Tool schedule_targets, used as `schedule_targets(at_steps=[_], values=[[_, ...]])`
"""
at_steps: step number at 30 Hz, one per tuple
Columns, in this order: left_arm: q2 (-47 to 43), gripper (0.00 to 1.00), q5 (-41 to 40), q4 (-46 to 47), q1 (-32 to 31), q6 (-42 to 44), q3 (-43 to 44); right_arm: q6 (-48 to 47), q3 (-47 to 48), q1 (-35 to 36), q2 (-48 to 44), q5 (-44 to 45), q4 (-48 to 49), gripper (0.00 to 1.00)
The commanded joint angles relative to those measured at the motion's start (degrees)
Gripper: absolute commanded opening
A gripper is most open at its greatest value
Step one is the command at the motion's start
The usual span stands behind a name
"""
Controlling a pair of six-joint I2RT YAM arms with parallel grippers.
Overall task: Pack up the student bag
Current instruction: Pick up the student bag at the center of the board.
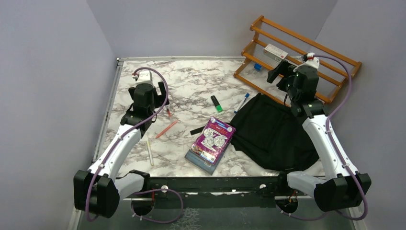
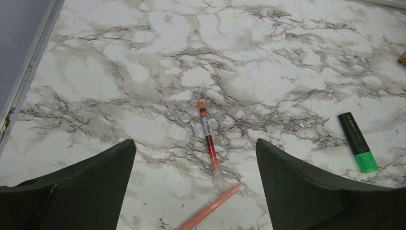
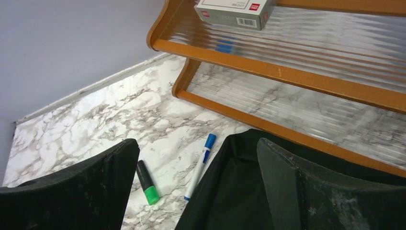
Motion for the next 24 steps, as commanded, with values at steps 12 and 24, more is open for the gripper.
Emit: schedule_targets(at_steps=[12,24], values=[[2.3,0.99,8.27,-2.02,-0.89,-1.22,8.28,9.23,0.48,-0.48,3.16,1.84,-12.59,1.0],[2.97,0.99,7.53,-4.63,-6.32,2.48,7.8,10.38,-0.06,-10.03,6.23,14.68,-25.24,1.0]])
